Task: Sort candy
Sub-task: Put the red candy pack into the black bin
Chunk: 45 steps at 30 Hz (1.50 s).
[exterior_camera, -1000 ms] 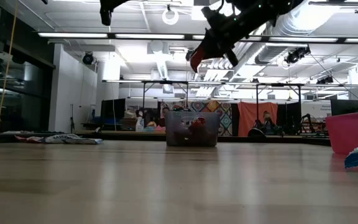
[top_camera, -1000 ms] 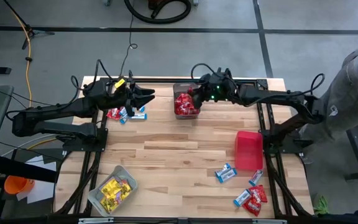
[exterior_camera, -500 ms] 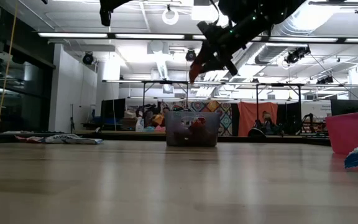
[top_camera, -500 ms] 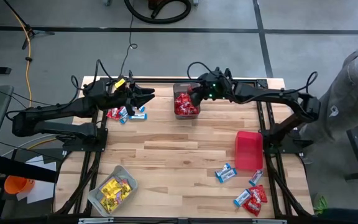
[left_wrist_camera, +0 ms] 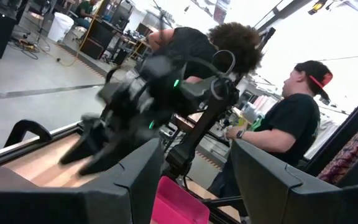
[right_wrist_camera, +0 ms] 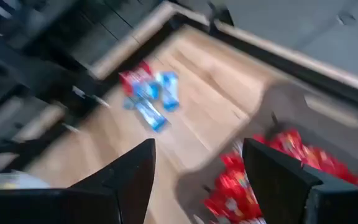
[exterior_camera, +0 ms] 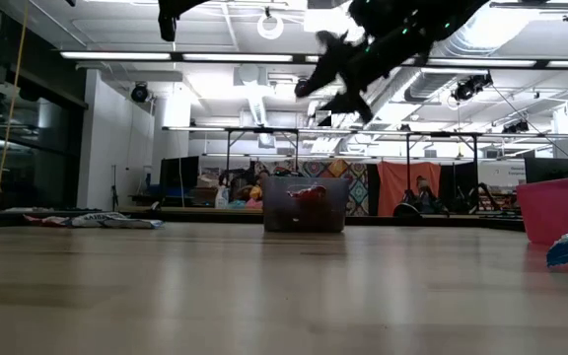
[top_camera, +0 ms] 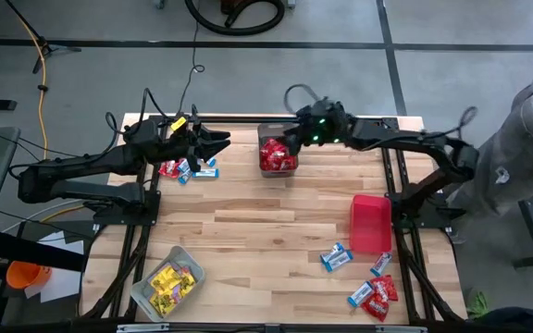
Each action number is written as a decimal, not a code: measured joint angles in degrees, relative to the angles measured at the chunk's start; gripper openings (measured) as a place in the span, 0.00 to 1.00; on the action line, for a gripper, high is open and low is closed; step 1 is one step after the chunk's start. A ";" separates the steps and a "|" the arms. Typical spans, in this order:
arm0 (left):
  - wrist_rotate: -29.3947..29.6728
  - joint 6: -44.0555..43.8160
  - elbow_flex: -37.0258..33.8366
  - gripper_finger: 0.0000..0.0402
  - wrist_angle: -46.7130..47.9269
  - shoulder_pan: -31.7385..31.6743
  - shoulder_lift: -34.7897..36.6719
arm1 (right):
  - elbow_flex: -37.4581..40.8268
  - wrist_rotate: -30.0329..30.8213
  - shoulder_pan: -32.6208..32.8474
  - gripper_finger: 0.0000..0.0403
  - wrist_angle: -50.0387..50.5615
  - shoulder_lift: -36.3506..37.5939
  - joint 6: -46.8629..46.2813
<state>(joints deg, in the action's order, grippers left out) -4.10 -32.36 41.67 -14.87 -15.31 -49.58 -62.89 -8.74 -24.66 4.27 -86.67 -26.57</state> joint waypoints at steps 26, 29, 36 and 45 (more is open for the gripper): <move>0.00 4.09 0.00 0.46 0.22 0.00 0.00 | -0.04 -3.22 20.97 0.59 -9.71 15.42 2.38; 0.05 1.02 0.00 0.46 0.21 0.00 0.00 | -0.04 -3.21 20.95 0.59 -9.77 15.42 1.59; 2.53 -7.67 5.40 0.46 15.97 -0.02 -2.86 | -0.04 -3.09 20.91 0.59 -9.74 15.42 1.55; 22.57 4.55 23.86 0.46 68.94 -5.58 -17.67 | -0.04 -0.71 20.91 0.59 -9.55 15.42 1.55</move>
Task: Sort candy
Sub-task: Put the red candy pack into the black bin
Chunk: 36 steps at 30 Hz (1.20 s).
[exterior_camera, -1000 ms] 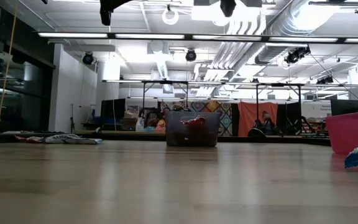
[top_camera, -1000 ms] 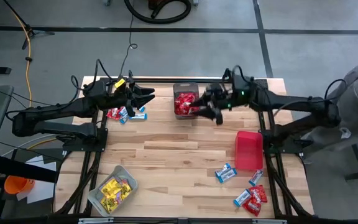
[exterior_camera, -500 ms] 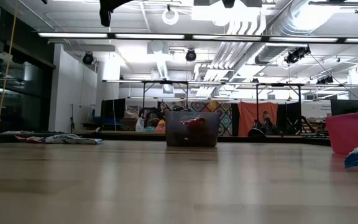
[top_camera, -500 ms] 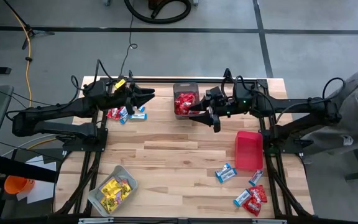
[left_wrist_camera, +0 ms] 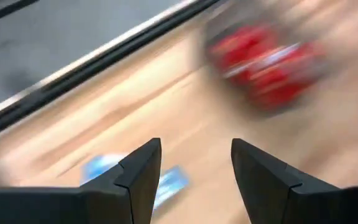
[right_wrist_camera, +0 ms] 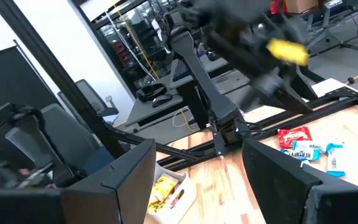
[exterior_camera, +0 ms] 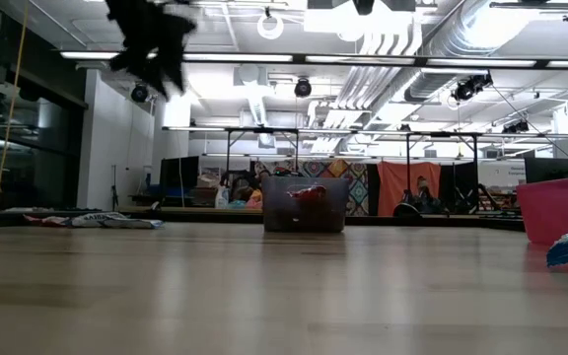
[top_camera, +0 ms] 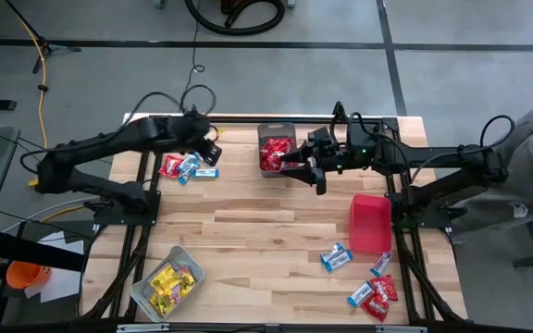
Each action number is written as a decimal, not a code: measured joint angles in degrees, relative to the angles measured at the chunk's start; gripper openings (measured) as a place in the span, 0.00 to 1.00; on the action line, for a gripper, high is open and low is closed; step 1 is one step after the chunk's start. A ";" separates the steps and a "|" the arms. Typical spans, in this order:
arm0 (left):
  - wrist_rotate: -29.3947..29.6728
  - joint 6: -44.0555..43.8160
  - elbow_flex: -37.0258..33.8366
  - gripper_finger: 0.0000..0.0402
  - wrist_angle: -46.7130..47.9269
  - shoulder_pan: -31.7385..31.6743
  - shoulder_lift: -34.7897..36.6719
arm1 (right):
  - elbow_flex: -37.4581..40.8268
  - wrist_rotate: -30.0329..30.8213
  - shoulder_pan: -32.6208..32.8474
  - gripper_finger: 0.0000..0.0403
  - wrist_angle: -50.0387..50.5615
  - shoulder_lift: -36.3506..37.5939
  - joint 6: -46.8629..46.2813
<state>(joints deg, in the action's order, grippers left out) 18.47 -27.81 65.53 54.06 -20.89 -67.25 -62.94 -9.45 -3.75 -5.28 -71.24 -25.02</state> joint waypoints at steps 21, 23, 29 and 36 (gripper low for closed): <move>0.15 1.88 -23.34 0.46 4.39 -21.89 -9.96 | 0.00 -0.04 0.04 0.59 7.78 -0.63 -0.13; -0.30 1.87 -24.60 0.46 3.12 -23.74 -9.96 | 0.00 -0.04 0.04 0.59 8.53 -0.80 -0.06; -3.05 -0.03 -27.37 0.46 -0.90 -28.80 -10.00 | 0.02 -0.05 0.04 0.59 10.69 -1.29 0.00; -7.68 -0.91 -29.64 0.46 -5.01 -31.67 -10.00 | 0.02 -0.09 0.04 0.59 11.30 -1.25 0.00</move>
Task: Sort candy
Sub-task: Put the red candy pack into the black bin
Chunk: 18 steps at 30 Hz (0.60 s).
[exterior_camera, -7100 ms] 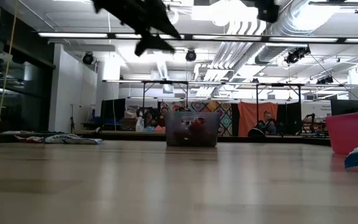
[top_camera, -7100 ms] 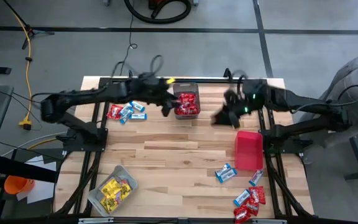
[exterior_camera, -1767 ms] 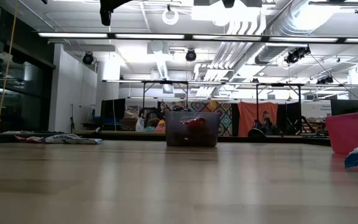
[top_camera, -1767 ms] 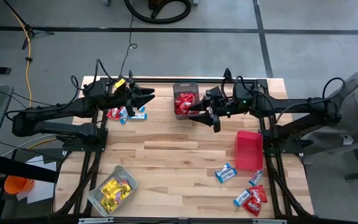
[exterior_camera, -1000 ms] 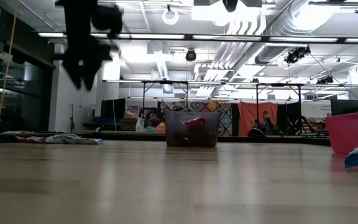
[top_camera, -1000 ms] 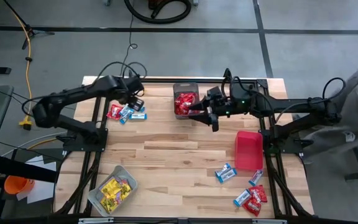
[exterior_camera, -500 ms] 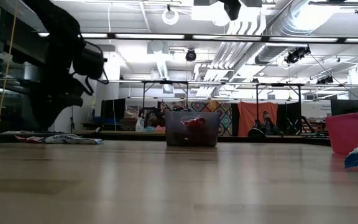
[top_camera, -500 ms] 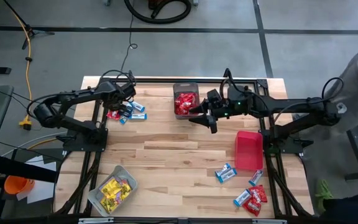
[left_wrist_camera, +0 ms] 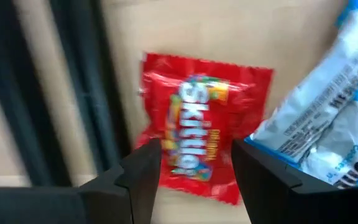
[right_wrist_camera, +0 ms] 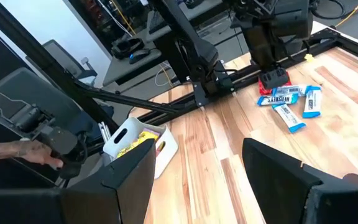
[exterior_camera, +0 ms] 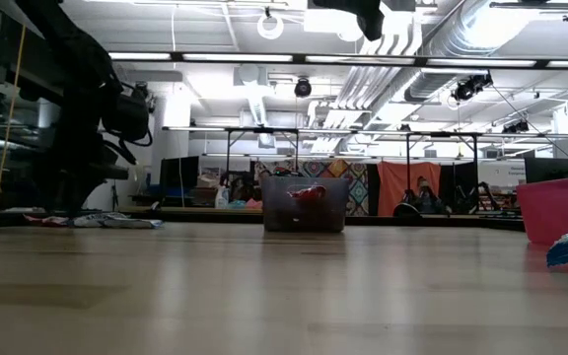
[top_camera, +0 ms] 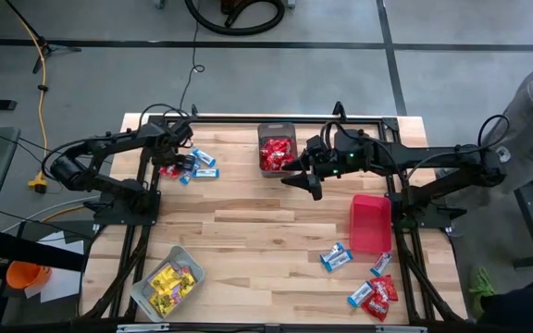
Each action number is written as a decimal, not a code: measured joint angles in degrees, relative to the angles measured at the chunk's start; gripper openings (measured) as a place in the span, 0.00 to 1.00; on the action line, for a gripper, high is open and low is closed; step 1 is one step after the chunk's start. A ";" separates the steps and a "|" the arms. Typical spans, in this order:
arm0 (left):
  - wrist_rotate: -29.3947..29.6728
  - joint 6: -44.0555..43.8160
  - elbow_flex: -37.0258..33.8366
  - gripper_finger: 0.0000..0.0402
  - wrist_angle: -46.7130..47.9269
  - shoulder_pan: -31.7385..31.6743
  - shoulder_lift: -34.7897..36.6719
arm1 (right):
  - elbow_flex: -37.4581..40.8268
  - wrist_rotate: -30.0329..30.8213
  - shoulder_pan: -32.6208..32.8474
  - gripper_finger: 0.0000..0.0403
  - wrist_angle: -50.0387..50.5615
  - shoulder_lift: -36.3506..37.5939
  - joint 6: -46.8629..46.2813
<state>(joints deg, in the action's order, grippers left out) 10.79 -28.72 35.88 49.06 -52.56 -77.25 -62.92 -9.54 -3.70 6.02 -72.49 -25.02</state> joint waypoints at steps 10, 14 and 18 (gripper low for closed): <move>-0.22 -2.24 -3.31 0.41 -4.78 -0.74 0.13 | 0.00 -0.04 0.00 0.59 0.61 0.00 -0.63; -1.07 -1.84 -3.25 0.24 -4.00 -0.74 0.29 | 0.00 -0.04 0.00 0.59 0.61 0.00 -0.63; -2.79 0.71 -2.22 0.03 -3.20 -0.83 2.10 | 0.00 -0.02 0.00 0.59 0.61 0.00 -0.67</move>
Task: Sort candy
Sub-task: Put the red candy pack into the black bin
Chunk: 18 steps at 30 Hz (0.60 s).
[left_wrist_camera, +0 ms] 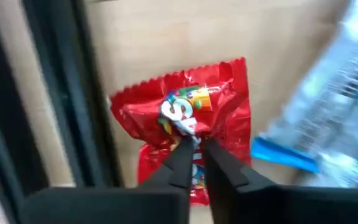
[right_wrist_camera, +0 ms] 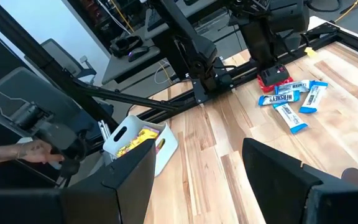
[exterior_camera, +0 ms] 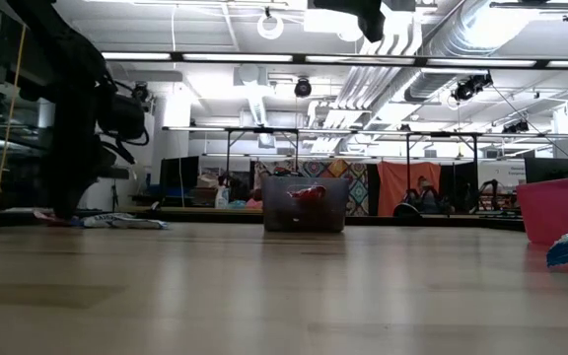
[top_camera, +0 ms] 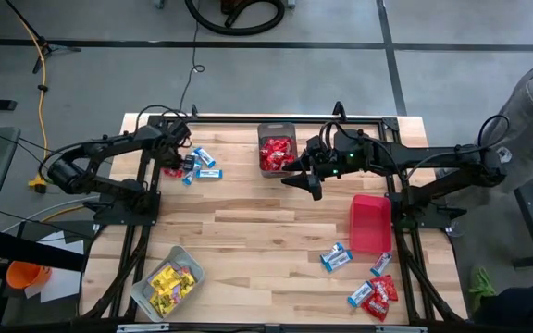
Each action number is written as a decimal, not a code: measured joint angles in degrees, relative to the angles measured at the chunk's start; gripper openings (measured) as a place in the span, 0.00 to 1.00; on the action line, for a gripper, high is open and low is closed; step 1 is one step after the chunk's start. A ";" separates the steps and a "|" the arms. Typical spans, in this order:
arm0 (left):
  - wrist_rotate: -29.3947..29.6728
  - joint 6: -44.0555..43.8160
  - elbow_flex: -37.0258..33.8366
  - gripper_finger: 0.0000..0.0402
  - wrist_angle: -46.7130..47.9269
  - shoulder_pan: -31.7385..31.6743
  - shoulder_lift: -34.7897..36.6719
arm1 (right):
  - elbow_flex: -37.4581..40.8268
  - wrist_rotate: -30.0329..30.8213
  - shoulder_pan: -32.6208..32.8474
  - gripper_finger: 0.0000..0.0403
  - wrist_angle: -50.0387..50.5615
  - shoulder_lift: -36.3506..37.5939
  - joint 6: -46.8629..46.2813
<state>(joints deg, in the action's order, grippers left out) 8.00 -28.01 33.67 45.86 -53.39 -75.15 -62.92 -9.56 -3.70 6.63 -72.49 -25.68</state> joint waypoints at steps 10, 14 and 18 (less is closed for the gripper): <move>-6.49 0.92 11.71 0.00 2.64 -0.80 16.51 | 0.00 0.00 0.00 0.59 -0.37 0.00 -1.31; -5.75 0.00 16.58 0.00 2.65 1.13 22.79 | 0.00 0.02 0.00 0.59 -1.26 0.00 -1.31; -1.36 1.75 17.19 0.00 4.58 1.69 24.90 | 0.00 0.02 0.00 0.59 -1.49 0.00 -1.32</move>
<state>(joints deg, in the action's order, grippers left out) 6.64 -26.26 50.85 50.44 -51.70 -50.25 -62.92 -9.54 -3.70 5.15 -72.49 -27.00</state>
